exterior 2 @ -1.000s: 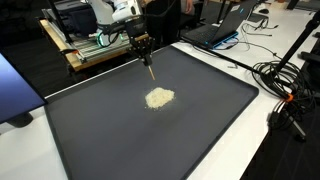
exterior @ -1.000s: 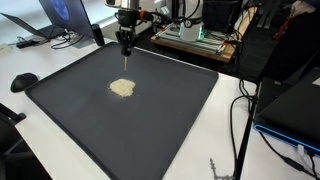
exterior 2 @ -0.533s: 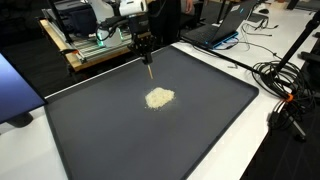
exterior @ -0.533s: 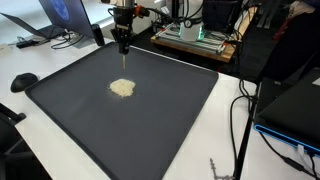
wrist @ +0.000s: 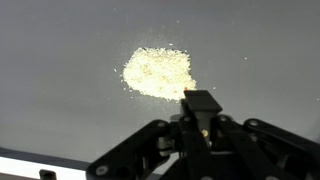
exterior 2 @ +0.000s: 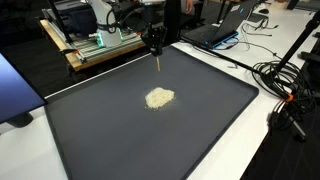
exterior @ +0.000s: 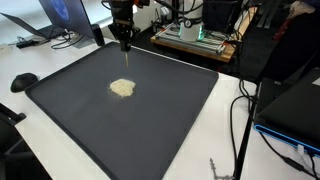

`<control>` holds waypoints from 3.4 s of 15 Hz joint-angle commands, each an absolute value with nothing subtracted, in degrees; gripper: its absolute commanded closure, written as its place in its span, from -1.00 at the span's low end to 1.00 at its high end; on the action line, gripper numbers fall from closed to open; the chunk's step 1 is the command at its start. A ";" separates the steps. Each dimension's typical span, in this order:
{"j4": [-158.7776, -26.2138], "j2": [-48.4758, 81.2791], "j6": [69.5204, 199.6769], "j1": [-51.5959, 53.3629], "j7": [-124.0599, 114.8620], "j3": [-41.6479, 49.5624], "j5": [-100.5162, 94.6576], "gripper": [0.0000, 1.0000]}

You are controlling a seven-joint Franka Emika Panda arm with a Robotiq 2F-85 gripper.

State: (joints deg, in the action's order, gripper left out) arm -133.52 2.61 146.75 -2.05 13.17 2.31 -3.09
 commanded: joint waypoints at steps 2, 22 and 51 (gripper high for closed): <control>-127.79 8.17 142.52 -1.26 11.39 1.21 -5.05 0.94; -121.19 20.54 144.52 -0.66 2.22 3.32 -6.79 0.94; -117.11 26.39 142.80 0.94 -1.16 3.69 -9.19 0.94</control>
